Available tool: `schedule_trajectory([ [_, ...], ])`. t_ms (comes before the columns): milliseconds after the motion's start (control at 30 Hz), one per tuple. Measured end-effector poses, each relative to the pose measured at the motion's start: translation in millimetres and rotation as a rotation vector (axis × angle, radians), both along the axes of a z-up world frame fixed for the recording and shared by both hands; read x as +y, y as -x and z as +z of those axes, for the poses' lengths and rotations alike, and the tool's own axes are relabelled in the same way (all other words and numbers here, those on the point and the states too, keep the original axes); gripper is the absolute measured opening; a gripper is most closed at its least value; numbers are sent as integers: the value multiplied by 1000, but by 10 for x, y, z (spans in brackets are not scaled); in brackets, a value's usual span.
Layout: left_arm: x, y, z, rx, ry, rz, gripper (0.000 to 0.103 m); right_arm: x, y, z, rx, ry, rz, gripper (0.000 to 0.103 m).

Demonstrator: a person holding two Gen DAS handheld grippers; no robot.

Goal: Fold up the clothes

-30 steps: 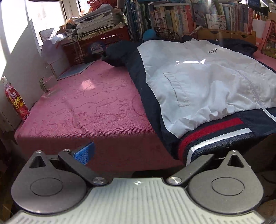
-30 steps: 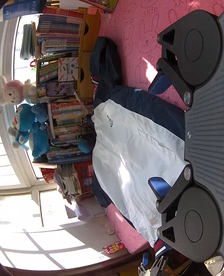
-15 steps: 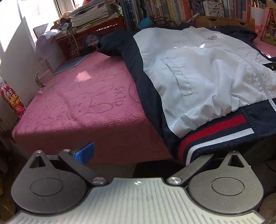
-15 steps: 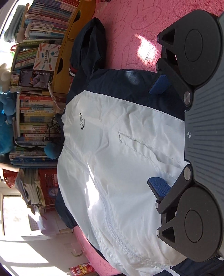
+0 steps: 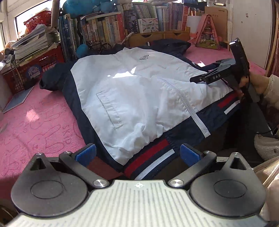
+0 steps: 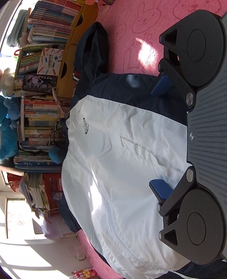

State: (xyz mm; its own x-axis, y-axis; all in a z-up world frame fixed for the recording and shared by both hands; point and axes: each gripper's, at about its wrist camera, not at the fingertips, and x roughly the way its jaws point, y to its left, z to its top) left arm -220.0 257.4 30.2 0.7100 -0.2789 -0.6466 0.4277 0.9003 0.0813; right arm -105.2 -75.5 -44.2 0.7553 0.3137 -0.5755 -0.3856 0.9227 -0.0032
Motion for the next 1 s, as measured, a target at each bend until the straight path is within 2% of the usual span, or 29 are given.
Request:
schedule_trajectory([
  [67, -53, -190, 67, -28, 42, 42, 103, 0, -3, 4, 3, 0, 1, 103],
  [167, -157, -614, 85, -18, 69, 112, 103, -24, -41, 50, 32, -16, -2, 103],
  [267, -236, -1038, 48, -19, 61, 197, 103, -278, -141, 188, 35, -134, -76, 103],
  [367, -236, -1402, 8, 13, 134, 255, 103, -733, -462, 243, 45, -249, -217, 103],
  [467, -272, -1720, -52, 65, 263, 261, 103, -1204, -856, 261, 67, -359, -376, 103],
  [567, -354, -1978, -146, 106, 340, 278, 103, -1552, -1318, 253, 62, -373, -542, 103],
  [633, -451, -2109, -267, 120, 319, 292, 103, -1642, -1591, 305, -5, -291, -630, 103],
  [700, -555, -2213, -400, 132, 277, 301, 103, -1514, -1903, 390, -77, -114, -611, 103],
  [733, -612, -2235, -464, 126, 241, 298, 103, -1358, -2095, 430, -104, 24, -555, 103],
  [833, -769, -2199, -540, 62, 118, 276, 103, -811, -2525, 373, -156, 346, -360, 103],
  [867, -811, -2184, -558, 45, 90, 271, 103, -706, -2698, 328, -142, 389, -341, 103],
  [933, -831, -2164, -566, 44, 93, 258, 103, -519, -3053, 229, -104, 456, -315, 103],
  [1000, -815, -2190, -575, 46, 100, 254, 103, -545, -3409, 200, -40, 441, -347, 103],
])
